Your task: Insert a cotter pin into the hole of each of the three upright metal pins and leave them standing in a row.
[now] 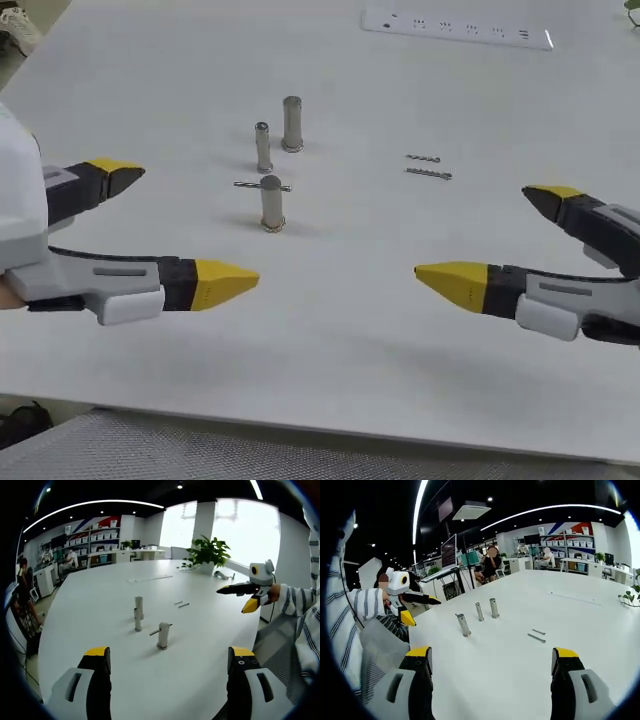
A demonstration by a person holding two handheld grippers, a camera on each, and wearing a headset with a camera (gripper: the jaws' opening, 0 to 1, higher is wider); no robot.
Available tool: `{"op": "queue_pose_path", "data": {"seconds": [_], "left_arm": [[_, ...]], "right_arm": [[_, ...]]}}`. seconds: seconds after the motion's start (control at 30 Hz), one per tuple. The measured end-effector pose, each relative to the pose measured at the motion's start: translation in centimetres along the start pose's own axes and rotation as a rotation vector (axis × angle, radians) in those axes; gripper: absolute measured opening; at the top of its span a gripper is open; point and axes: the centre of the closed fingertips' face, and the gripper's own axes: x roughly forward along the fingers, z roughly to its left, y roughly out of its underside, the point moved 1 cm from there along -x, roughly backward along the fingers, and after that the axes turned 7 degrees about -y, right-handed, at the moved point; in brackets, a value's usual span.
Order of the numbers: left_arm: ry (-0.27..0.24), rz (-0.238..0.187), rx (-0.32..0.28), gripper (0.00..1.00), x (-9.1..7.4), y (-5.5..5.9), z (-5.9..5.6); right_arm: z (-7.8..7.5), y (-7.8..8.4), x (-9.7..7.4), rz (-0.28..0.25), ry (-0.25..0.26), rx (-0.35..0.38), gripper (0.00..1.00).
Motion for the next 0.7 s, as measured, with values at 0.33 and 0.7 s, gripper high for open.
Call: {"op": "queue_pose_path", "data": {"seconds": [0.33,0.7], "left_arm": [[0.044,-0.07,0.13,0.86,3.0,-5.2,2.2],[0.06,-0.076,0.136,0.69,6.9,-7.2,4.1]], "right_arm": [[0.3,0.1,-0.3,-0.014,0.002,0.02,0.98],[-0.6,-0.6,-1.4,-0.053,0.053,0.043,0.97]]}}
